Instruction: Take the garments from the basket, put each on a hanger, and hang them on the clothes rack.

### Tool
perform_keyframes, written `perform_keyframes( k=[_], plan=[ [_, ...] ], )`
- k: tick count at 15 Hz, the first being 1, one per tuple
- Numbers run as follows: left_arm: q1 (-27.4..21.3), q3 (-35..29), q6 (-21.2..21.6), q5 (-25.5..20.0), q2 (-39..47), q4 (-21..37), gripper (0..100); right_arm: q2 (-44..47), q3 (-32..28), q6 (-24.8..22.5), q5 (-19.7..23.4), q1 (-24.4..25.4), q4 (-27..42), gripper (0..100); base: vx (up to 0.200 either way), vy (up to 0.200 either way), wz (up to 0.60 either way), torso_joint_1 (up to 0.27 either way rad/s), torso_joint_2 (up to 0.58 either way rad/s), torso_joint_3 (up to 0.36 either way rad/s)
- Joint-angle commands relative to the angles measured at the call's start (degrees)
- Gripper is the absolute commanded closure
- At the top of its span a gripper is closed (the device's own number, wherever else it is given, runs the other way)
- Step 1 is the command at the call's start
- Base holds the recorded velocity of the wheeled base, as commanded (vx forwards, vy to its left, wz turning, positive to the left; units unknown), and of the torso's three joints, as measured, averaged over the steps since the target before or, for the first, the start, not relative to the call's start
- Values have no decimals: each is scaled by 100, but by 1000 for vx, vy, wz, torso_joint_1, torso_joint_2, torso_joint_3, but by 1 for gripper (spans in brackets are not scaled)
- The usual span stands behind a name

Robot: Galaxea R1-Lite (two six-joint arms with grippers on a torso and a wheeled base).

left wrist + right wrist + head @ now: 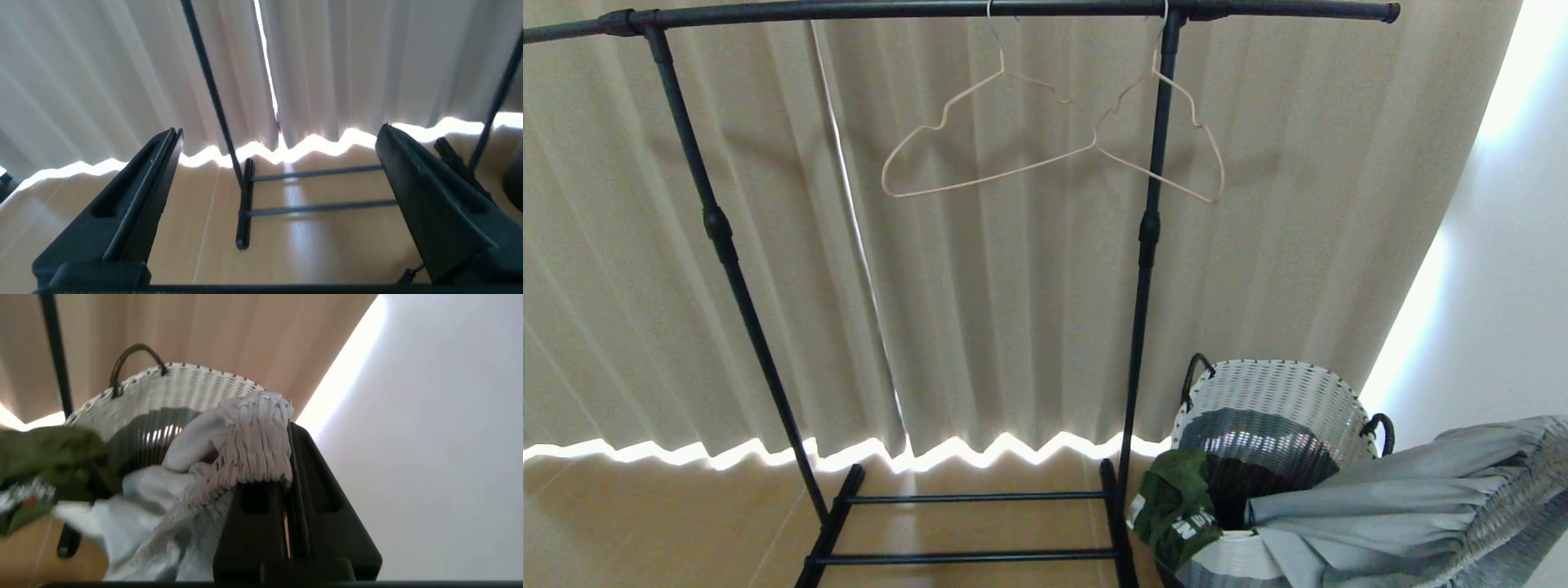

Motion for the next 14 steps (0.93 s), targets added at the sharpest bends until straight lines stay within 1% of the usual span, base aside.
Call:
perform_keyframes(
  k=[1,5,10,14],
  plan=[
    [0,0,1,4,0,-1,0,-2,3,-3,-1,-6,2,100,-200,0,0,2,2,2],
    [0,0,-8,12,0,-1,0,-2,12,-3,-1,3,2,100,-200,0,0,0,5,1],
    [0,0,1,4,0,-1,0,15,38,-3,-1,3,11,100,0,0,0,0,0,0],
    [0,0,1,4,0,-1,0,15,21,-3,7,12,178,100,0,200,0,1,2,5]
  ],
)
